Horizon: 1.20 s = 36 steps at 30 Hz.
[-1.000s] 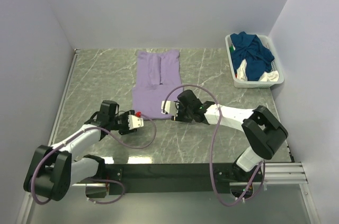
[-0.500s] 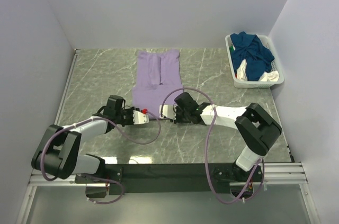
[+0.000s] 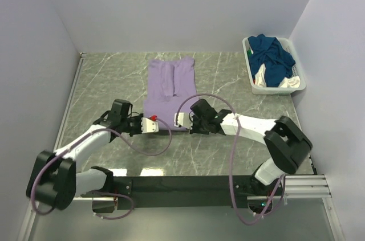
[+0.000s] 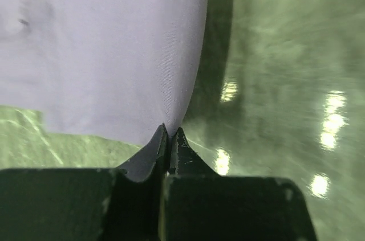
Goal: Fold and stack the t-shirts
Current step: Fold the tshirt
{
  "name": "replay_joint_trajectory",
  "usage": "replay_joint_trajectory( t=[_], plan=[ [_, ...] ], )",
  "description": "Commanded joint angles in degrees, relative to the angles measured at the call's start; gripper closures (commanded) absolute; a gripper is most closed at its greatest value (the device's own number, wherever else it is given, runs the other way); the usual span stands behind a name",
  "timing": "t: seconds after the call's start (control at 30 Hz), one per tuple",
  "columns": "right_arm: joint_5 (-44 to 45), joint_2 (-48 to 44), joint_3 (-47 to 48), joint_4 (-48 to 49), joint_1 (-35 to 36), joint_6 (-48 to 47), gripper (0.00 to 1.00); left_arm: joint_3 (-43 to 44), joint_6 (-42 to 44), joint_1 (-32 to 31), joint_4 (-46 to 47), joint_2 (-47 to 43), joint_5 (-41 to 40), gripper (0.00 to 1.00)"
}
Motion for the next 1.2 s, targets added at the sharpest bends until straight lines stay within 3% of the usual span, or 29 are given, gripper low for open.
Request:
replay_joint_trajectory(
  t=[0.0,0.13,0.37,0.6,0.67,0.77,0.97,1.17],
  plan=[
    [-2.4,-7.1,1.8,-9.0,0.8,4.5,1.00,3.0,2.3,-0.2,-12.6,-6.8,7.0,0.99],
    [-4.1,-13.6,0.3,-16.1,4.3,7.1,1.00,5.3,5.0,-0.3,-28.2,-14.7,11.1,0.99],
    [-6.0,-25.1,-0.3,-25.4,9.6,6.6,1.00,7.8,5.5,-0.5,-43.8,-26.4,16.2,0.99],
    [-9.4,-28.9,3.0,-33.6,10.4,3.7,1.00,10.5,6.4,-0.5,-53.5,-35.6,18.0,1.00],
    [-9.4,-29.0,4.8,-35.1,10.4,3.6,1.00,11.5,1.6,-0.5,-52.4,-36.8,16.8,1.00],
    [-6.7,-29.3,6.5,-33.6,9.9,2.7,1.00,13.7,-2.5,-0.5,-50.6,-34.9,15.8,1.00],
    [-7.8,-23.5,12.5,-31.3,2.4,-2.5,1.00,19.0,-9.0,0.7,-40.2,-26.9,14.6,1.00],
    [-9.6,-12.2,21.5,-30.0,-6.0,-10.0,1.00,27.2,-3.4,12.8,-35.8,-9.9,21.8,0.99]
  ],
)
